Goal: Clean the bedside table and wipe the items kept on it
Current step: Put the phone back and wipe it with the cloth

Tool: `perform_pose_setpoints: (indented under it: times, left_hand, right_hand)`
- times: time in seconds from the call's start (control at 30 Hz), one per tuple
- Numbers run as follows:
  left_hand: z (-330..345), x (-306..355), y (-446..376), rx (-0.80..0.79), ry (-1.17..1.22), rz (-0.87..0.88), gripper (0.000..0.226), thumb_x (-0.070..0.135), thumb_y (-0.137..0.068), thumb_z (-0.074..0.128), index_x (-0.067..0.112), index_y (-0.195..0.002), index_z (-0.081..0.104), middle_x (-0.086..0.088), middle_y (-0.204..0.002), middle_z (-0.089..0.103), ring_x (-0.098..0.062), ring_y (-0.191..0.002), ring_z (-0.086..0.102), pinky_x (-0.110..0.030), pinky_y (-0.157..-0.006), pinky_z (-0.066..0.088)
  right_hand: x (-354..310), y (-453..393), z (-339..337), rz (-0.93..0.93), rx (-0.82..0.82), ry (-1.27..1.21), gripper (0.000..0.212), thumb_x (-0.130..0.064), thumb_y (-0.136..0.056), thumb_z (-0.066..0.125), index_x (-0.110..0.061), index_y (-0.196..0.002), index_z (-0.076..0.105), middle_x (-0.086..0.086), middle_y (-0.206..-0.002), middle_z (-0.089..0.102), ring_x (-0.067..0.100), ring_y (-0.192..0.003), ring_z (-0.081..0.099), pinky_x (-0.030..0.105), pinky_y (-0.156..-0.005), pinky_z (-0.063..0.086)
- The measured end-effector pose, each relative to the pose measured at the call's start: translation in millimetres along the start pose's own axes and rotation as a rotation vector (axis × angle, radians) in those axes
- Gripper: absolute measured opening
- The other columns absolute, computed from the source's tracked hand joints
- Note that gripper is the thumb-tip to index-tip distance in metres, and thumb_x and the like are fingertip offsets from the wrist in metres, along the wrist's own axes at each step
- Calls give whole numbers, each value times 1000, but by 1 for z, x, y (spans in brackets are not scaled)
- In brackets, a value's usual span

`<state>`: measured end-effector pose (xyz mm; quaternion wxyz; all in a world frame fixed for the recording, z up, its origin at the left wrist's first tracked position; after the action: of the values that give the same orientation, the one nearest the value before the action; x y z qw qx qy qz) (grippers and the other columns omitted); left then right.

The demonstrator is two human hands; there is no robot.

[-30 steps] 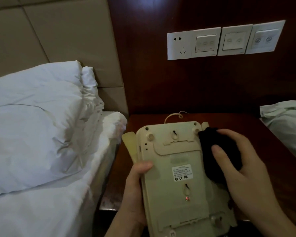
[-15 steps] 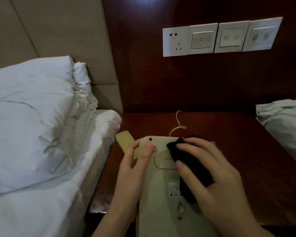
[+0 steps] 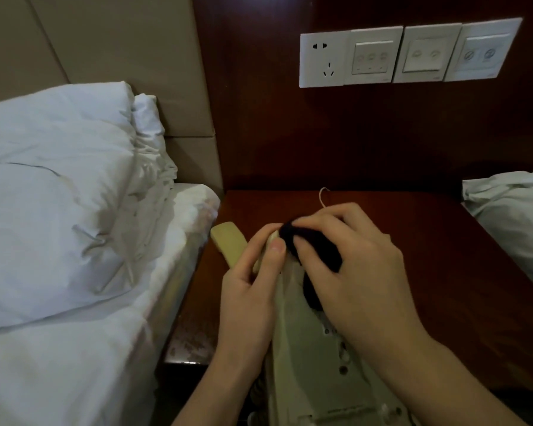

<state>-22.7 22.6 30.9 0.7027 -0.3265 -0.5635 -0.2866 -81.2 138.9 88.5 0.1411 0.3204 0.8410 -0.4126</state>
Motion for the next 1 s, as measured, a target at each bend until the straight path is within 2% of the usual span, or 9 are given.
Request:
perform_pose_setpoints:
  times: [0.1, 0.2, 0.33, 0.43, 0.57, 0.6, 0.7, 0.87, 1.0]
  left_hand:
    - [-4, 2, 0, 27, 6, 17, 22, 27, -100, 58, 29, -115, 74, 7, -103, 79, -7, -96, 74, -17, -73, 56]
    - [-3, 4, 3, 28, 2, 4, 19, 26, -101, 58, 30, -112, 74, 12, -93, 79, -1, -82, 73, -14, -64, 54]
    - [3, 8, 10, 2, -28, 38, 20, 27, -100, 59, 31, -113, 73, 15, -85, 77, 5, -71, 69, -12, -60, 52]
    - [4, 7, 11, 8, 5, 25, 21, 29, -98, 61, 32, -114, 74, 9, -88, 79, -1, -76, 72, -15, -62, 54]
    - [3, 7, 9, 8, 5, 26, 19, 28, -99, 60, 32, -111, 75, 12, -96, 79, -1, -87, 73, -14, -69, 55]
    - [3, 6, 9, 9, -2, 23, 19, 28, -99, 60, 31, -111, 74, 13, -94, 78, 0, -84, 73, -13, -67, 54]
    - [3, 3, 9, 22, 3, 11, 19, 28, -99, 60, 29, -112, 75, 12, -84, 77, 2, -70, 69, -14, -59, 53]
    - [3, -1, 7, 40, 39, -9, 18, 31, -96, 62, 35, -108, 75, 10, -87, 78, -1, -72, 70, -17, -61, 55]
    - [2, -4, 6, 38, 33, -18, 20, 30, -97, 61, 30, -110, 75, 11, -86, 77, 0, -70, 70, -15, -58, 54]
  right_hand:
    - [-1, -2, -2, 27, -29, 18, 19, -37, -92, 60, -33, -109, 68, -15, -99, 52, 4, -87, 55, 26, -74, 52]
    - [2, 7, -7, 61, -99, 77, 22, -44, -89, 55, -39, -108, 66, -19, -92, 46, 3, -81, 53, 32, -74, 53]
    - [8, -11, -12, 103, 23, 119, 19, -35, -93, 60, -30, -109, 68, -13, -96, 48, 4, -84, 51, 17, -70, 41]
    - [4, -9, -14, 93, -8, 123, 19, -37, -92, 59, -32, -109, 68, -15, -96, 48, 1, -83, 50, 11, -69, 39]
    - [-7, 10, -14, 48, -30, 49, 23, -44, -88, 56, -37, -107, 67, -19, -93, 50, 1, -81, 54, 36, -75, 55]
    - [-1, 9, -13, 59, -9, 63, 23, -42, -88, 57, -36, -108, 68, -18, -94, 50, 2, -80, 54, 34, -74, 54]
    - [16, 4, -16, 102, 51, 130, 23, -34, -91, 62, -27, -112, 69, -15, -96, 49, -1, -79, 50, 8, -68, 40]
    - [43, 19, -56, 223, 185, 1, 23, -35, -89, 62, -31, -112, 66, -14, -102, 54, -10, -91, 51, 10, -71, 37]
    - [45, 30, -41, 258, -79, 56, 23, -40, -87, 62, -40, -109, 66, -23, -100, 53, -9, -91, 52, 8, -72, 36]
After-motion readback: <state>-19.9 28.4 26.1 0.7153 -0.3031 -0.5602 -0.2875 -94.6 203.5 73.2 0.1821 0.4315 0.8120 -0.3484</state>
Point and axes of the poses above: each hand's wrist, its own y-axis away from the middle knuckle, its own z-axis out of the palm, x = y × z, the point moved 6 cm from there along -y, towards the middle knuckle
